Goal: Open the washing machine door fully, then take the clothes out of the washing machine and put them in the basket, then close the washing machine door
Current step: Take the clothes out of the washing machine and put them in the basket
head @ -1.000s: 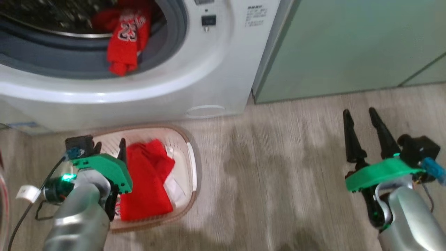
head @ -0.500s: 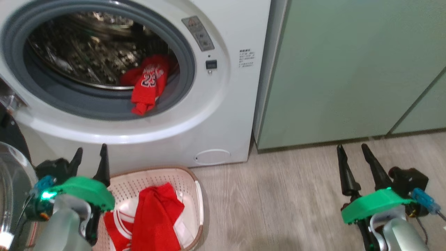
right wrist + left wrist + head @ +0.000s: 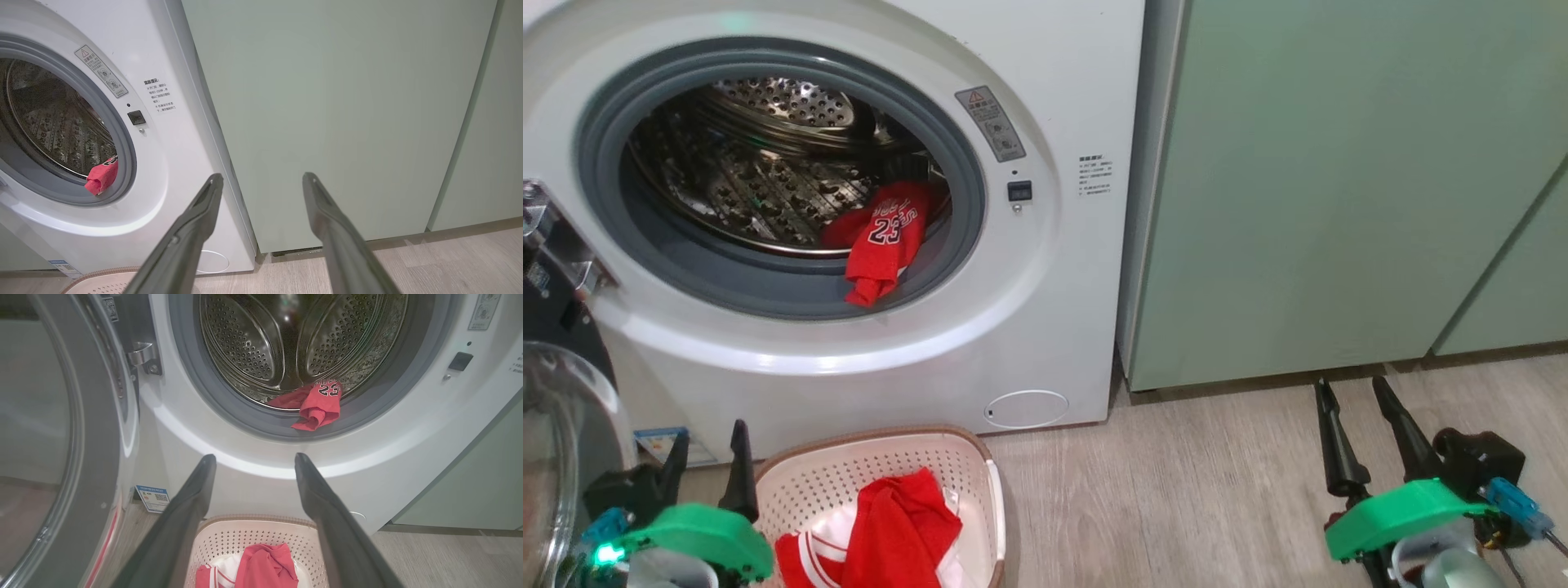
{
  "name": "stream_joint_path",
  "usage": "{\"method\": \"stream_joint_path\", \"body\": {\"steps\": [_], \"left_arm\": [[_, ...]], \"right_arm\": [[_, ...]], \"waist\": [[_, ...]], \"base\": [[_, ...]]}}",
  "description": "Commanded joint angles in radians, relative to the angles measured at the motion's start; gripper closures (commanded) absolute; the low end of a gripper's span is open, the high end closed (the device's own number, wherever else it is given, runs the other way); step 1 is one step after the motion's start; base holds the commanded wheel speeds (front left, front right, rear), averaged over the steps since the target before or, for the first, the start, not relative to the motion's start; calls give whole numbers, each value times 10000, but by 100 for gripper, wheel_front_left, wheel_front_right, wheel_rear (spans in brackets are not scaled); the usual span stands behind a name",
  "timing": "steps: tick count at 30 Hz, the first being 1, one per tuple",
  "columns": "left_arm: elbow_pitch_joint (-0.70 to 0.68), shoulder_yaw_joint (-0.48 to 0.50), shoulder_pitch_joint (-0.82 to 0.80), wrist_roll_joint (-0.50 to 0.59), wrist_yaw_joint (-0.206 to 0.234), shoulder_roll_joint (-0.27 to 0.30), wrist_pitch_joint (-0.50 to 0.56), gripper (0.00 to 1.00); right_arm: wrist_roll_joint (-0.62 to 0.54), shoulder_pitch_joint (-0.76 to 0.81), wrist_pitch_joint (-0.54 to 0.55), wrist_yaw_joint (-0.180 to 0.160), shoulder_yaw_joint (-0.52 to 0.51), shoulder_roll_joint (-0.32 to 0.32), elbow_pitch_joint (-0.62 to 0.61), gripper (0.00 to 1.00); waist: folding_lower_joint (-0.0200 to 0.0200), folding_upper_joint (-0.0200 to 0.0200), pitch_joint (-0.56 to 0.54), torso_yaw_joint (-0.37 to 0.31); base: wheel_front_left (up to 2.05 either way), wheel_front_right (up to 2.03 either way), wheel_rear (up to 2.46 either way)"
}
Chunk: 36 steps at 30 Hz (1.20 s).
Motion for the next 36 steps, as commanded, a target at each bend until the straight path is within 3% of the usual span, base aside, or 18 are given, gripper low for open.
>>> {"method": "stream_joint_path", "body": {"steps": [1,24,36], "left_arm": [[-364,370,-298,129,57,169,-95,0],[-260,354,-377,330,39,-26,-49,0],[738,-145,-2286,-196,-130,63,2390,0]], "right_arm": [[-75,-148,-94,65,133,-20,-353,0],[-166,-62,-94,65,143,-6,-295,0],[-233,-279,-94,65,644,-23,-176,0]], "waist": [[0,-1,-26,50],[0,-1,172,20],[0,-1,774,-752]], "base": [[0,0,0],[0,0,0],[0,0,0]]}}
